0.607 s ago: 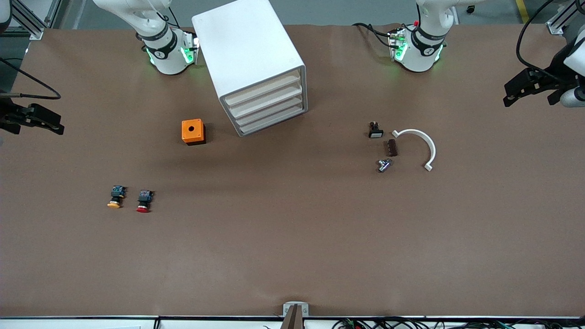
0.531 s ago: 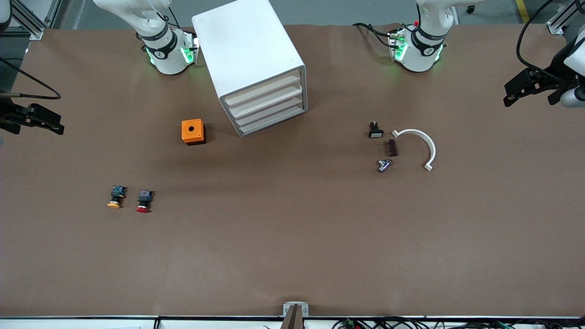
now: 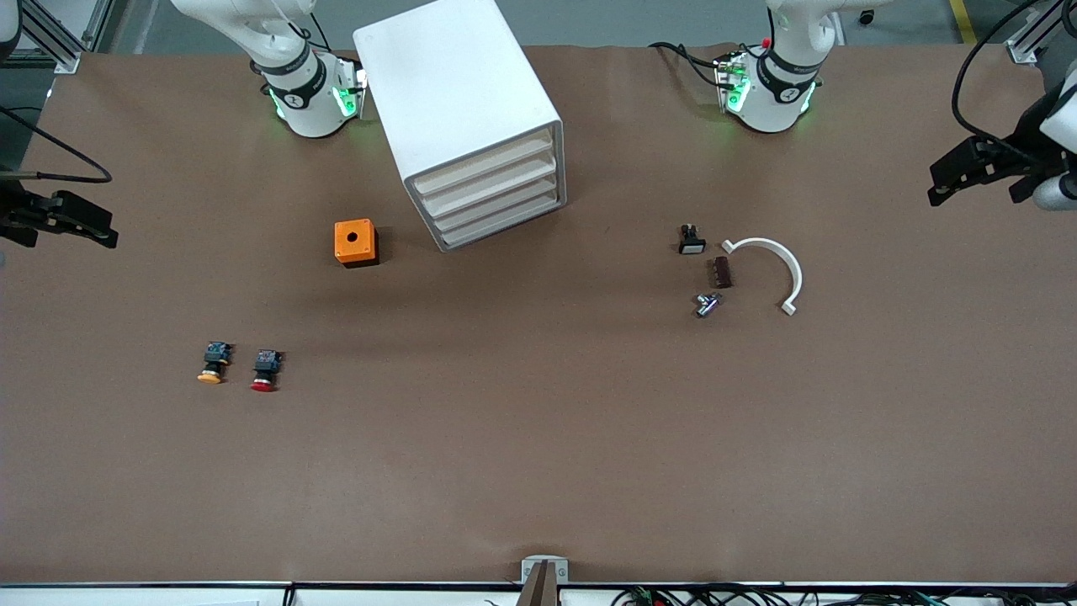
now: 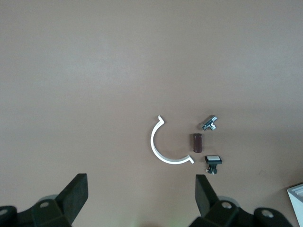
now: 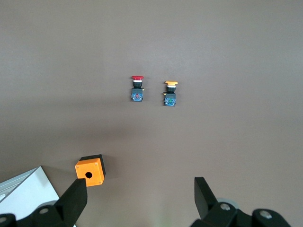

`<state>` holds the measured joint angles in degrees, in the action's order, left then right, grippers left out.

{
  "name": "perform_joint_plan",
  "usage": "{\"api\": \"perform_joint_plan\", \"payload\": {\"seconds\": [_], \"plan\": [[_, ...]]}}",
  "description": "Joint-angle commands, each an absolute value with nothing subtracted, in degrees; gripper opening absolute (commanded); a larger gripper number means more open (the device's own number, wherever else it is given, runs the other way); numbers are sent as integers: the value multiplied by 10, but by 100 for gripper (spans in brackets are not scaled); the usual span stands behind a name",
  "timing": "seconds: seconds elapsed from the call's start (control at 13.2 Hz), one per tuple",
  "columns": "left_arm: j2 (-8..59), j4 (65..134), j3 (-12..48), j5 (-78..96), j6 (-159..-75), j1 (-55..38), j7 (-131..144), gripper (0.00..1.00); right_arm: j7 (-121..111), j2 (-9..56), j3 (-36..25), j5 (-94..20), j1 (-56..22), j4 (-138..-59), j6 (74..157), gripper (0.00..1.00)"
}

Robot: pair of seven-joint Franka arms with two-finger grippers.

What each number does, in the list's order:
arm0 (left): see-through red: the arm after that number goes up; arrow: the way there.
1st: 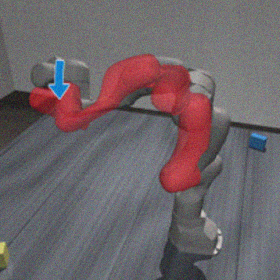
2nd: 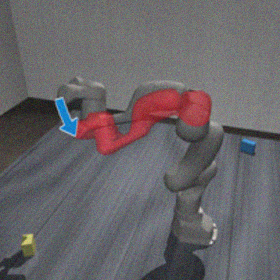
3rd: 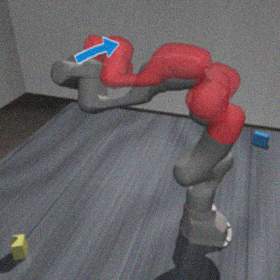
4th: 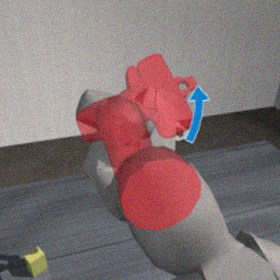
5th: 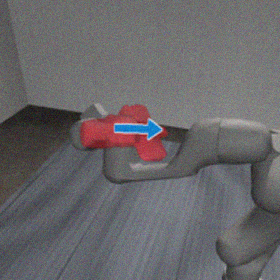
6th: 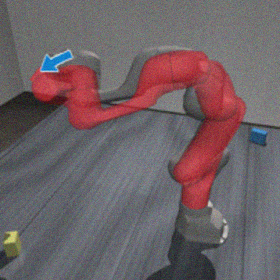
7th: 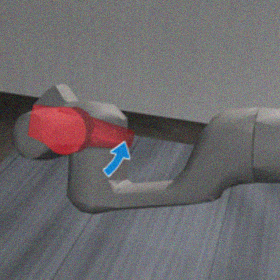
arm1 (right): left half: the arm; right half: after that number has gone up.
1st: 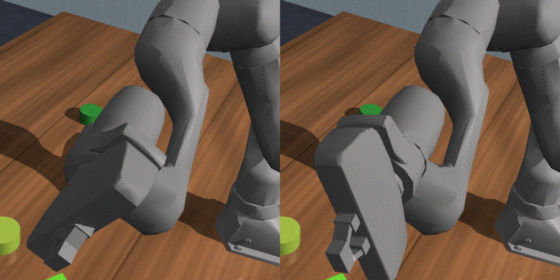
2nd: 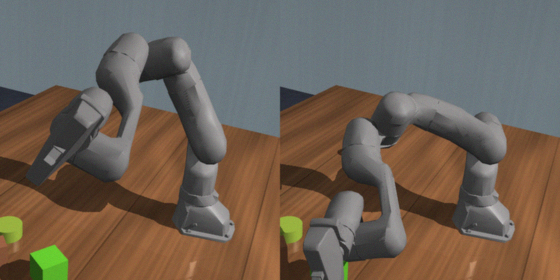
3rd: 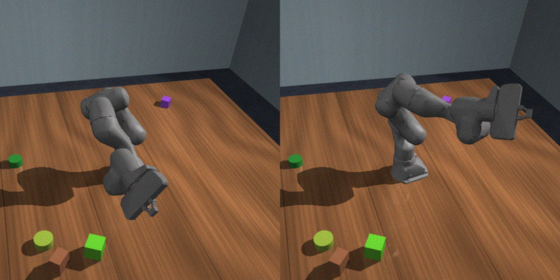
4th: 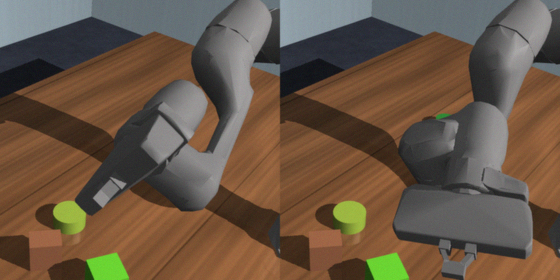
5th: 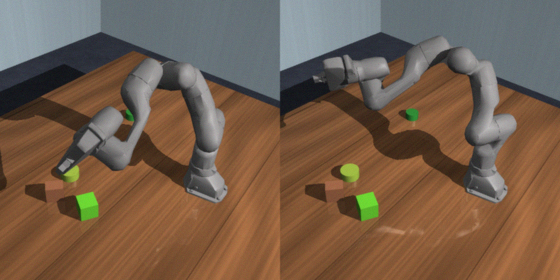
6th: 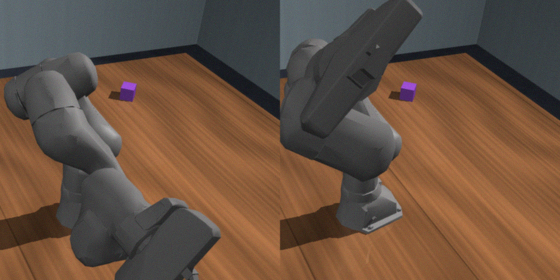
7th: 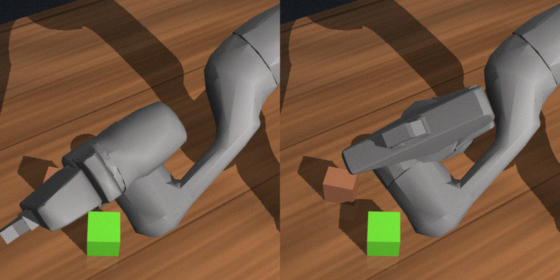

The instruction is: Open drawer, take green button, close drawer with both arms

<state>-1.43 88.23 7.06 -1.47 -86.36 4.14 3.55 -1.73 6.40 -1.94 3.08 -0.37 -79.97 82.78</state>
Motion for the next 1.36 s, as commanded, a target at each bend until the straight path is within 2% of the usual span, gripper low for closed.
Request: {"api": "perform_joint_plan", "payload": {"seconds": [0.0,0.38,0.91,1.29], "plan": [[35,839,76,-22,-844,40,40,100,-9,61,-12,29,3,-792,819,100],[111,830,83,-16,-847,0,214,100,-11,61,-15,33,4,-792,818,100],[284,812,83,-15,-849,-141,734,100,-10,61,-14,32,4,-792,818,100],[367,811,85,101,-906,-209,979,100,-10,61,-13,31,4,-792,818,100]]}}
